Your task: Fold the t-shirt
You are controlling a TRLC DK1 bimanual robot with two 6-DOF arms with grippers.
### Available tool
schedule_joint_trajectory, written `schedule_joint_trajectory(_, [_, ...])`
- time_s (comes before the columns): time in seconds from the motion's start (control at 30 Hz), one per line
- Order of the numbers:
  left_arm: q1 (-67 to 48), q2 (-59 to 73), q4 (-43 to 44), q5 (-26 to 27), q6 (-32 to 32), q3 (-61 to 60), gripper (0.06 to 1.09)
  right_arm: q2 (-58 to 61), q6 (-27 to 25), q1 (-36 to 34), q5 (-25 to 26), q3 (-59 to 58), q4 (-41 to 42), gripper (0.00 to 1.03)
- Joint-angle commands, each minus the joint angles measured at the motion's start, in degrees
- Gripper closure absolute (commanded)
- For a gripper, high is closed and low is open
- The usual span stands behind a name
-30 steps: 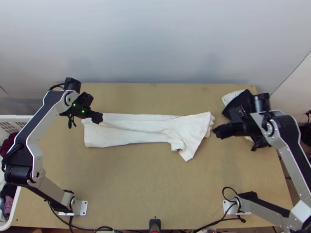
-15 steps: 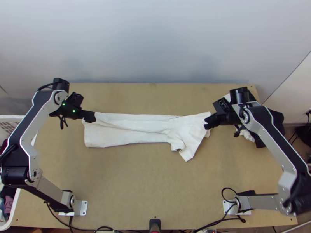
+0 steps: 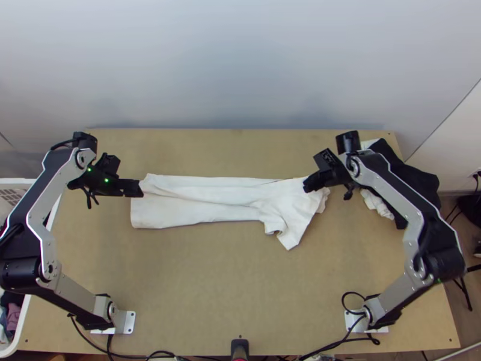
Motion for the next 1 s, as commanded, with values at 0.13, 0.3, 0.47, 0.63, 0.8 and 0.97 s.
schedule_joint_trajectory(0.13, [0.52, 0.88, 0.07, 1.31, -0.99, -0.58, 0.1, 11.12, -1.82, -3.03, -0.6, 5.42, 1.18, 1.0])
schedule_joint_trajectory(0.3, [0.7, 1.14, 0.33, 1.31, -1.16, -1.11, 0.1, 12.7, -2.61, -4.08, -0.6, 5.51, 1.09, 1.0])
schedule_joint_trajectory(0.47, [0.96, 1.85, 1.57, 1.31, -1.16, -2.6, 0.1, 12.35, -2.79, -3.99, -0.6, 5.68, 1.09, 1.0])
schedule_joint_trajectory(0.63, [1.22, 2.72, 3.15, 2.72, -2.13, -3.48, 0.1, 11.64, -2.88, -3.29, -0.6, 5.42, 0.39, 1.0])
schedule_joint_trajectory(0.8, [1.14, 3.69, 4.38, 4.3, -3.54, -3.57, 0.1, 10.5, -2.88, -2.06, -0.6, 4.89, -0.14, 1.0])
schedule_joint_trajectory(0.97, [1.22, 5.19, 6.84, 4.3, -4.94, -3.39, 0.1, 9.62, -3.14, -0.74, -0.6, 4.89, -1.2, 1.0])
